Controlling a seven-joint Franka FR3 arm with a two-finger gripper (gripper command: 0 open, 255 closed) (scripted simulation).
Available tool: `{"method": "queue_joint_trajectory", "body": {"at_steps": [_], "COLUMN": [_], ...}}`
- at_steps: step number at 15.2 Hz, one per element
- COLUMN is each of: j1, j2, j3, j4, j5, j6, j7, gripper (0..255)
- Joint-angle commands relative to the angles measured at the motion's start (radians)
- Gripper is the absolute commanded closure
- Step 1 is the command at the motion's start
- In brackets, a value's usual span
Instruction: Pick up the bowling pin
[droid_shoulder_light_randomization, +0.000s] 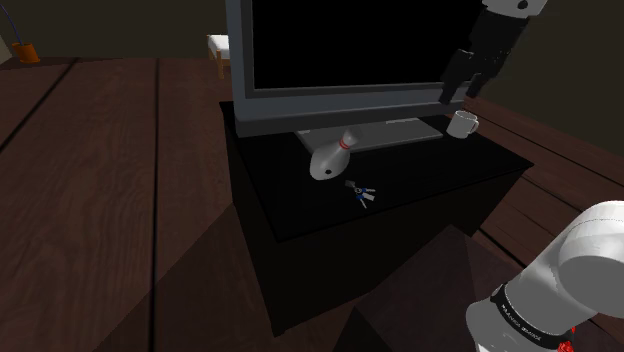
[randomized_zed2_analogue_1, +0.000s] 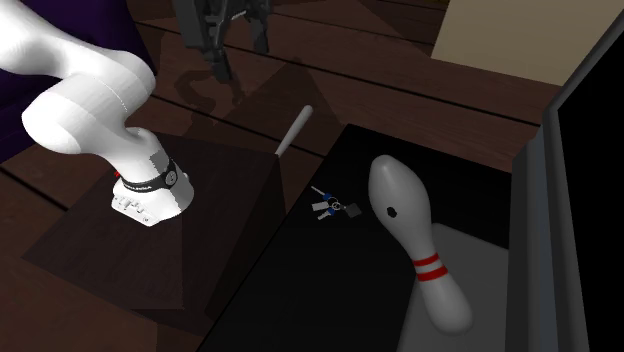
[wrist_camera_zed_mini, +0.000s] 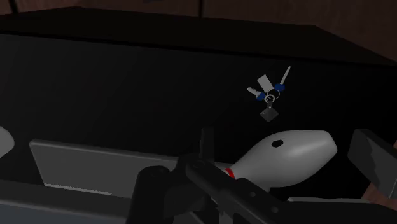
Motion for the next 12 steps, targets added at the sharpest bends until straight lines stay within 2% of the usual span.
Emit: {"method": "queue_joint_trajectory", "body": {"at_steps": [1, 12], "j1": [0.000, -0.049], "j2": [0.000, 0.438], "j3": [0.000, 0.008], "j4": [0.000, 0.164], "j5": [0.000, 0.114], "j6": [0.000, 0.172], "j7": [0.000, 0.246], "gripper": [0, 0]}}
